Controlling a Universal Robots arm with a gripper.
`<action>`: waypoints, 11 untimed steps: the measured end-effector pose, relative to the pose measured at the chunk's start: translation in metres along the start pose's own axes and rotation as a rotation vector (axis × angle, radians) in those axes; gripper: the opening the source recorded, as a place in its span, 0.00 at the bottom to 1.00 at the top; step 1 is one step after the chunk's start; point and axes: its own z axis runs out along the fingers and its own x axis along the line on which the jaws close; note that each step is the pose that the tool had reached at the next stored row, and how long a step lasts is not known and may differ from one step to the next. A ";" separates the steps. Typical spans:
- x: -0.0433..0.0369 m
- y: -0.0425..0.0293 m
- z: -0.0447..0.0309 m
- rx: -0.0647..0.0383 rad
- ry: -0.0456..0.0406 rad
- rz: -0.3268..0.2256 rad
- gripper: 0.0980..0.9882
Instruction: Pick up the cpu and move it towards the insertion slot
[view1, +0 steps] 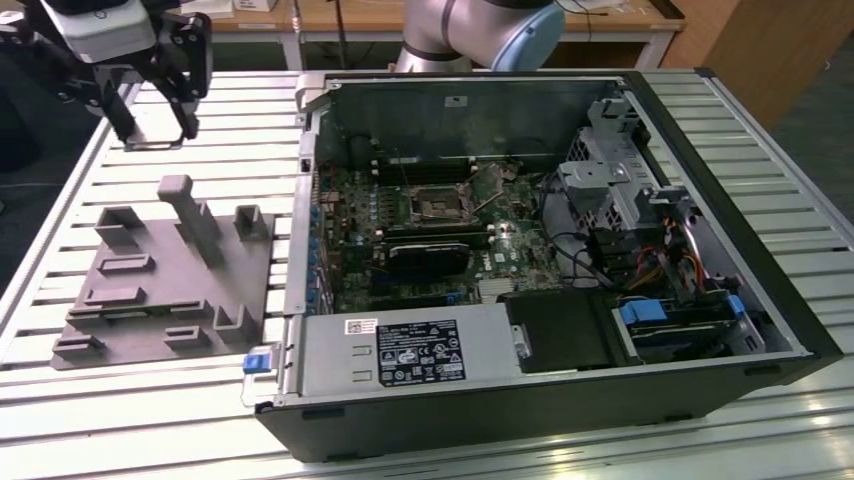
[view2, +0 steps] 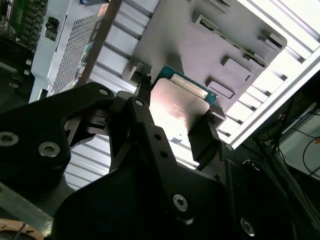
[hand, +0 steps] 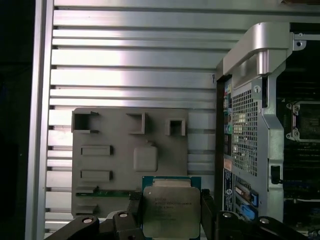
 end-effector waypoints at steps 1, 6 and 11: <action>-0.0023 0.0000 0.0001 0.000 -0.0001 0.000 0.50; -0.0127 0.0002 0.0000 0.000 0.0000 0.000 0.50; -0.0258 0.0016 0.0000 0.000 0.0000 0.000 0.50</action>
